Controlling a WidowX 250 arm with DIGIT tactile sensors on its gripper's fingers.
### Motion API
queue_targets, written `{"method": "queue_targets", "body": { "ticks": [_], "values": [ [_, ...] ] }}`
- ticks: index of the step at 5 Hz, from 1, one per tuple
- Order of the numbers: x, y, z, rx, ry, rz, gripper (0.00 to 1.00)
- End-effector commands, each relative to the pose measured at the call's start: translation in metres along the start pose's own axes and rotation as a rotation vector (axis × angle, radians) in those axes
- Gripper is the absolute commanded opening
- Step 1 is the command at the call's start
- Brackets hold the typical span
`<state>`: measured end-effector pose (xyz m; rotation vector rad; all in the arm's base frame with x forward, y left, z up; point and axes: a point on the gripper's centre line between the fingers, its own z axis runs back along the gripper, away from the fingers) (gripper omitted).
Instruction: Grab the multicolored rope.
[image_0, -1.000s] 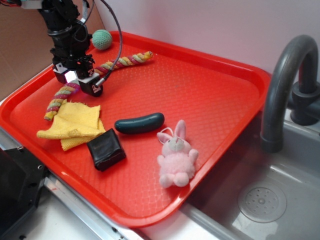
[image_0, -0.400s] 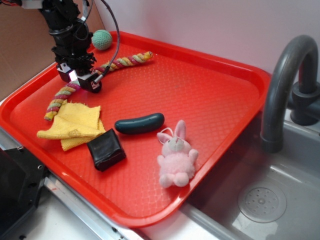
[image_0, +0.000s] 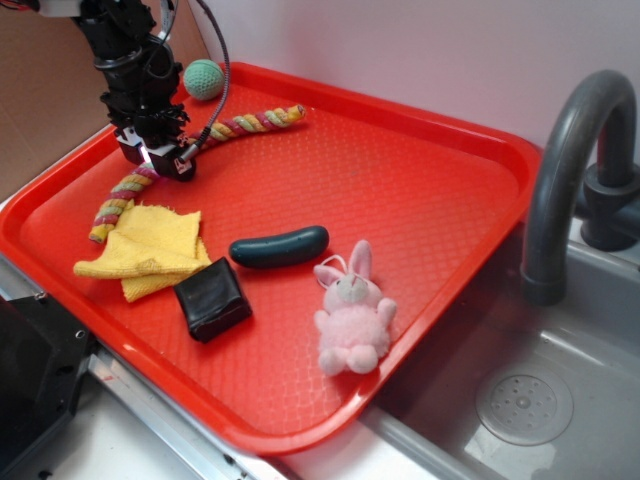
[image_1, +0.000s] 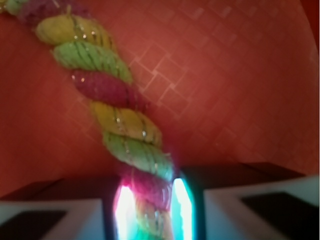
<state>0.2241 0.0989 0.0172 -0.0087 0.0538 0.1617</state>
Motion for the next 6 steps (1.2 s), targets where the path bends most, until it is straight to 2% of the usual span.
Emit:
{"method": "queue_targets", "body": {
  "ticks": [1,2,3,4,5,6],
  "values": [
    [-0.012,-0.014,0.066,0.015,-0.086,0.201,0.0],
    [-0.018,-0.034,0.117,-0.065,-0.164,0.297,0.0],
    [-0.03,-0.066,0.168,-0.185,-0.172,0.309,0.0],
    [-0.037,-0.101,0.197,-0.156,-0.197,0.2,0.0],
    [-0.042,-0.119,0.205,-0.134,-0.233,0.143,0.0],
    [-0.037,-0.123,0.202,-0.15,-0.243,0.08,0.0]
  ]
}}
